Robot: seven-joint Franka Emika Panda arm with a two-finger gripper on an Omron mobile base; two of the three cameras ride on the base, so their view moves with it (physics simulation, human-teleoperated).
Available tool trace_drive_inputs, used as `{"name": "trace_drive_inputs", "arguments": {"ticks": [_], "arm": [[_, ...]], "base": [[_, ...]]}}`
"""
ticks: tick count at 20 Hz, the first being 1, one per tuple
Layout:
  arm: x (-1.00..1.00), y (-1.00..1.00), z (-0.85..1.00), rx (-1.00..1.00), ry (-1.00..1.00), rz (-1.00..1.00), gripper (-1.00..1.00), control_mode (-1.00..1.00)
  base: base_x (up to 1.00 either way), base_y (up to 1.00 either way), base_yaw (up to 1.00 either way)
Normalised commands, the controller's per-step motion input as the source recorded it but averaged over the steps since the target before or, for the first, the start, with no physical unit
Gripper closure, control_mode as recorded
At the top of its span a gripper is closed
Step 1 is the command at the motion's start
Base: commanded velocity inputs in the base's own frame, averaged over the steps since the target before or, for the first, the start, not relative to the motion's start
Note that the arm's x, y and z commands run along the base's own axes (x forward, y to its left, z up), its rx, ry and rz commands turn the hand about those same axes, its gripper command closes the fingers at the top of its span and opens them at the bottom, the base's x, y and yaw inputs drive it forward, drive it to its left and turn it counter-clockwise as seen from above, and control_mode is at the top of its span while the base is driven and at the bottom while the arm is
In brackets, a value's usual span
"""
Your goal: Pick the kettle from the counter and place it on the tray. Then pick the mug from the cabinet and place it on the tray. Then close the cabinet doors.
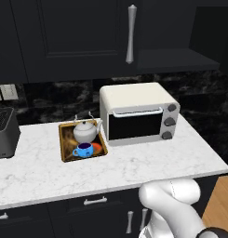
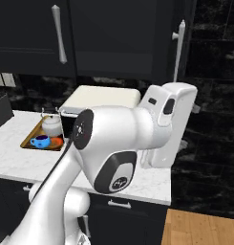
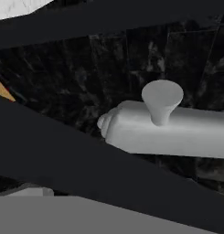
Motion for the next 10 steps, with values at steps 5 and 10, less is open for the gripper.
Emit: {"name": "trace_drive_inputs", "arguments": {"ticks": [5, 10], "arm": [[0.62, 0.45, 0.00, -0.14, 0.02, 0.26, -1.00, -1.00], [0.53, 0.69, -0.06, -0.22, 0.08, 0.26, -1.00, -1.00]], "base": [[0.00, 0.00, 0.00], [0.00, 0.00, 0.00]]}}
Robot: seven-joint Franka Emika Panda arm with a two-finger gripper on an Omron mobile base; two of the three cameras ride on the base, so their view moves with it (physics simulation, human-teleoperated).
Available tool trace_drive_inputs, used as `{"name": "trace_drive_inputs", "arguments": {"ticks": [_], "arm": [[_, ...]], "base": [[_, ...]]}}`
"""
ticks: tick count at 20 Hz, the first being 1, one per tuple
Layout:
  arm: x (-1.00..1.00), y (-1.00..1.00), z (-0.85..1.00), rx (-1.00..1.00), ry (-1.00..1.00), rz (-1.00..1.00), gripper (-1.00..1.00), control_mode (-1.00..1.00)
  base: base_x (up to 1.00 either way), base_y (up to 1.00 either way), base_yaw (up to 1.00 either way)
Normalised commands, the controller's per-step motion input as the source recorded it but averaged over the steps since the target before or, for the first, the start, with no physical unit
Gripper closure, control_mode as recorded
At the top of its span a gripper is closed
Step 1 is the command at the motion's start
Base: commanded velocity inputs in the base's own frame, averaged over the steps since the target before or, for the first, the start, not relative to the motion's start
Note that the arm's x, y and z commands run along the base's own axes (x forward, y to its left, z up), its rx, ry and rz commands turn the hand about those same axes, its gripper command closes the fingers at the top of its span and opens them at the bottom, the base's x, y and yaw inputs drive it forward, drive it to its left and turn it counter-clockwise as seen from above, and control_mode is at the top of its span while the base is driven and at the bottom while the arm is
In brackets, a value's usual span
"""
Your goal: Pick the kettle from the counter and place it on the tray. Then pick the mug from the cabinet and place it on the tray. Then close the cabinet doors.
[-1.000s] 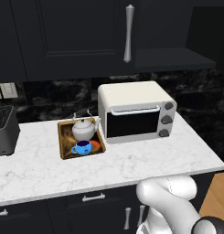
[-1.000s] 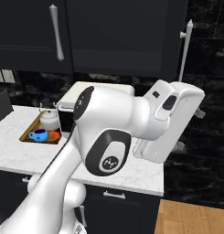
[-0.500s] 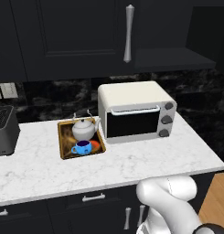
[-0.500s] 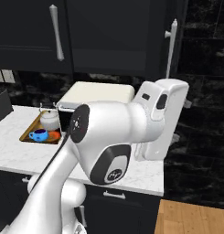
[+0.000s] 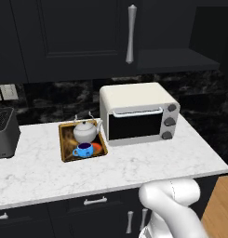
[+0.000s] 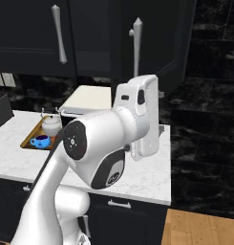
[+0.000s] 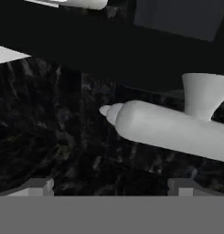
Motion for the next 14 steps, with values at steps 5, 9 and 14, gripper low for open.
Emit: {"name": "trace_drive_inputs", "arguments": {"ticks": [5, 9, 14], "arm": [[0.41, 0.83, -0.11, -0.27, 0.05, 0.25, -1.00, -1.00], [0.46, 0.89, -0.02, -0.21, 0.00, 0.19, -1.00, -1.00], [0.66, 0.85, 0.00, -0.11, 0.02, 0.10, -1.00, -1.00]], "base": [[0.00, 0.00, 0.00], [0.00, 0.00, 0.00], [0.00, 0.00, 0.00]]}}
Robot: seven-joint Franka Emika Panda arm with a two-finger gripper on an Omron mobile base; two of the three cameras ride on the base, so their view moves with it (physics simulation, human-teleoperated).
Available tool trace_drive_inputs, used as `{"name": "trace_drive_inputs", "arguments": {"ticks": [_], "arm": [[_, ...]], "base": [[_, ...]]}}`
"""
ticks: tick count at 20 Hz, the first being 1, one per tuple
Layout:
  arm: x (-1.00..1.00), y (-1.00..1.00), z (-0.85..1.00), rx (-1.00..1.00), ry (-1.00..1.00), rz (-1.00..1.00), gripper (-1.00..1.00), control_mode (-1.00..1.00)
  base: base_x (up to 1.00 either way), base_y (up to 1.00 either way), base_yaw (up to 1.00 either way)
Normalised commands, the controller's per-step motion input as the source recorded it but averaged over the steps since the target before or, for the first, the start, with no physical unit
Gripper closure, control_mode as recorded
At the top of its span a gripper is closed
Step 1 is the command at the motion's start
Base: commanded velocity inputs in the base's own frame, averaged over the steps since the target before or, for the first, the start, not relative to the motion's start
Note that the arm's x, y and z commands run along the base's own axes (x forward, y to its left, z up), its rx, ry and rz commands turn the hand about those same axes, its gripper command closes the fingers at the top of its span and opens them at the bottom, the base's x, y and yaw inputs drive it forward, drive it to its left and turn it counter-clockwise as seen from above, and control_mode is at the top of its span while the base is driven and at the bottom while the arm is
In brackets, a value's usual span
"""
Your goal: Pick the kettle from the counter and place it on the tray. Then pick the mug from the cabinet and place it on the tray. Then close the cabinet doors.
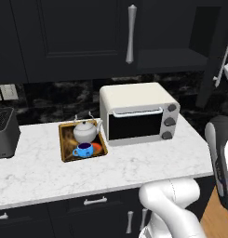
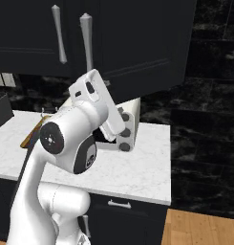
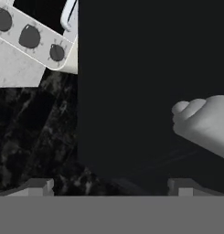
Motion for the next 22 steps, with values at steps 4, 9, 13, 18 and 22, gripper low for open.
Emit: {"name": "trace_drive_inputs", "arguments": {"ticks": [4, 9, 13, 18, 22], "arm": [[0.83, 0.75, 0.00, 0.00, 0.08, 0.07, -1.00, -1.00], [1.00, 0.60, 0.00, 0.00, 0.05, 0.06, -1.00, -1.00], [1.00, 0.47, 0.00, 0.03, 0.02, 0.11, -1.00, -1.00], [1.00, 0.30, 0.00, 0.04, 0.00, 0.08, -1.00, -1.00], [0.95, 0.11, 0.01, 0.05, 0.01, 0.00, -1.00, -1.00]], "base": [[0.00, 0.00, 0.00], [0.00, 0.00, 0.00], [0.00, 0.00, 0.00], [0.00, 0.00, 0.00], [0.00, 0.00, 0.00]]}}
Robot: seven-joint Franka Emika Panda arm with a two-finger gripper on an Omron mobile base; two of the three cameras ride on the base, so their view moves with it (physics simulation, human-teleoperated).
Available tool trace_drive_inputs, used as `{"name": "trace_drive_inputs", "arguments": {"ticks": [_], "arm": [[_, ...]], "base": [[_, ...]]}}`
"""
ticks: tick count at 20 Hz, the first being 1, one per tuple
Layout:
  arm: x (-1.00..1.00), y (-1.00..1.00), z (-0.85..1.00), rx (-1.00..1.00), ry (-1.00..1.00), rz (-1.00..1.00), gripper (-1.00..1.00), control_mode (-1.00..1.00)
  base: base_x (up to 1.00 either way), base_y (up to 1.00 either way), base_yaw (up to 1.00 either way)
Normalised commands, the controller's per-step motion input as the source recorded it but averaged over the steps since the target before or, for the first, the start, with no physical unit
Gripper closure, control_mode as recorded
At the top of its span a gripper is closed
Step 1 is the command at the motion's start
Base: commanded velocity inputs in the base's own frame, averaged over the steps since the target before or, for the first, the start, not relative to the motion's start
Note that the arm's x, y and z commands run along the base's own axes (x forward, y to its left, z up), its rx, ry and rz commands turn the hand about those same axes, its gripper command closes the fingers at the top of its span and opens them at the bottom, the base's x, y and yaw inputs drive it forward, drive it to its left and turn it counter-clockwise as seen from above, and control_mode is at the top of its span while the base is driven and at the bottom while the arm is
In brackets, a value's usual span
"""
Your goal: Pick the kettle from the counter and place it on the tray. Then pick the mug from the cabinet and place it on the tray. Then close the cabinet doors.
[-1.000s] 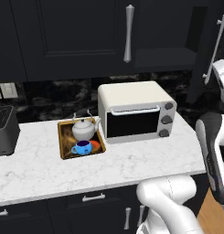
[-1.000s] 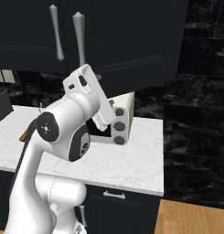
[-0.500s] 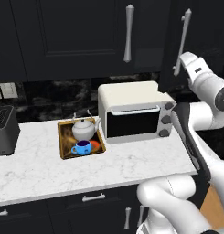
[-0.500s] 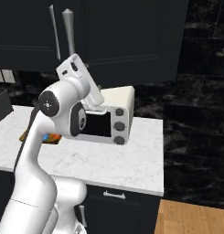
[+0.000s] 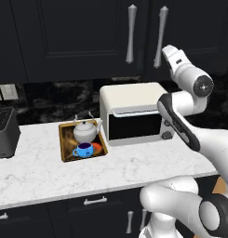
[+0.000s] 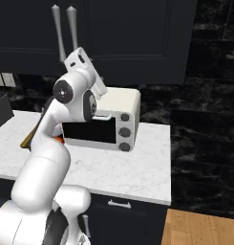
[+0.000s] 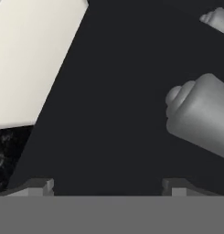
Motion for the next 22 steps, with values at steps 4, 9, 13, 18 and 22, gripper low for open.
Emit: {"name": "trace_drive_inputs", "arguments": {"ticks": [4, 9, 13, 18, 22], "arm": [[0.55, 0.06, 0.07, 0.02, 0.09, 0.00, -1.00, -1.00], [0.42, 0.00, 0.04, 0.00, 0.07, 0.00, -1.00, -1.00], [0.39, 0.00, 0.05, 0.00, 0.03, -0.02, -1.00, -1.00], [0.49, 0.00, 0.03, 0.00, 0.06, -0.06, -1.00, -1.00], [0.14, -0.08, -0.01, 0.00, 0.02, -0.05, -1.00, -1.00]], "base": [[0.00, 0.00, 0.00], [0.00, 0.00, 0.00], [0.00, 0.00, 0.00], [0.00, 0.00, 0.00], [0.00, 0.00, 0.00]]}}
